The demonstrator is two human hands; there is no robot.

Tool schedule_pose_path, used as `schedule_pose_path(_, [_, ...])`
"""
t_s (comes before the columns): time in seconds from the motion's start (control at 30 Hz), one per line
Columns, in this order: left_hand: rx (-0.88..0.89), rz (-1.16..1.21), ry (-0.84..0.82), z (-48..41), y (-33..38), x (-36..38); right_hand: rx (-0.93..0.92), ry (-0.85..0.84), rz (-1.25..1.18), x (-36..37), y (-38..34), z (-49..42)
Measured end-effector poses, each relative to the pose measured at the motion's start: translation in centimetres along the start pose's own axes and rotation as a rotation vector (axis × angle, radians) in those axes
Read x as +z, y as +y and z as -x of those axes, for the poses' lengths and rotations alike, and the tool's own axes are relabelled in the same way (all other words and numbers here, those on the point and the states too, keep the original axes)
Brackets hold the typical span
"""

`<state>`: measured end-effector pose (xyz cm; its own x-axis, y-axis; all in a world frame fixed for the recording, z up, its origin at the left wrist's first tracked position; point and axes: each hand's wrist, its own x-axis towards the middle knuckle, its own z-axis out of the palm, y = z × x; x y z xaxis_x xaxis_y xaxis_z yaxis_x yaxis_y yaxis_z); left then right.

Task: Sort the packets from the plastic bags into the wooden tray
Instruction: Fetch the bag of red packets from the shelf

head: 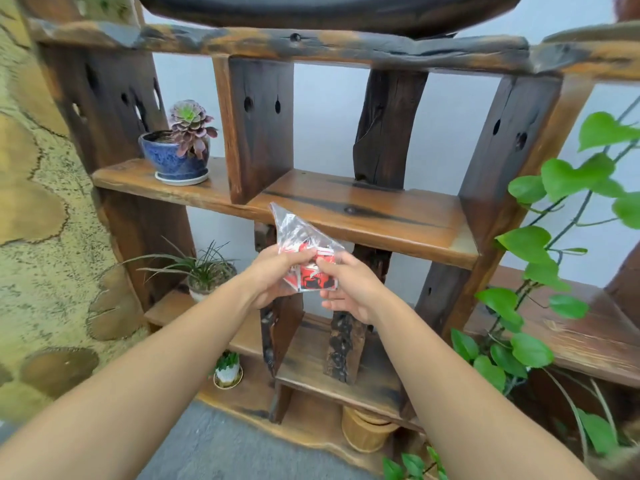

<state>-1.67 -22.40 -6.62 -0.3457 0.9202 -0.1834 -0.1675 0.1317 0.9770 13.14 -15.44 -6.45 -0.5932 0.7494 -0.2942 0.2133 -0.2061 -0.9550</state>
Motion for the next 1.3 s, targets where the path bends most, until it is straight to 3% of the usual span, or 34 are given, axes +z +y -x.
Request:
schedule_pose_path(0.37, [-0.175, 0.180, 0.183, 16.1, -15.9, -0.7, 0.332, -0.295, 0.110, 4.5, 14.2, 10.8])
schedule_pose_path(0.7, [-0.165, 0.212, 0.473, 27.1, -20.4, -4.8, 0.405, -0.567, 0.086, 12.1, 19.9, 14.8])
schedule_pose_path(0.8, [-0.160, 0.230, 0.607, 31.9, -22.5, -5.9, 0.432, -0.685, 0.125, 15.5, 22.0, 16.7])
schedule_pose_path(0.9, [-0.151, 0.275, 0.856, 39.7, -25.3, -8.4, 0.470, -0.877, 0.249, 21.5, 24.2, 21.0])
schedule_pose_path(1.03, [-0.187, 0.244, 0.896, 41.7, -26.6, -8.2, 0.469, -0.886, 0.257, 23.2, 25.4, 22.0])
schedule_pose_path(1.3, [-0.174, 0.314, 1.271, 59.8, -29.3, -11.3, 0.428, -1.148, 0.536, 36.4, 28.3, 34.3])
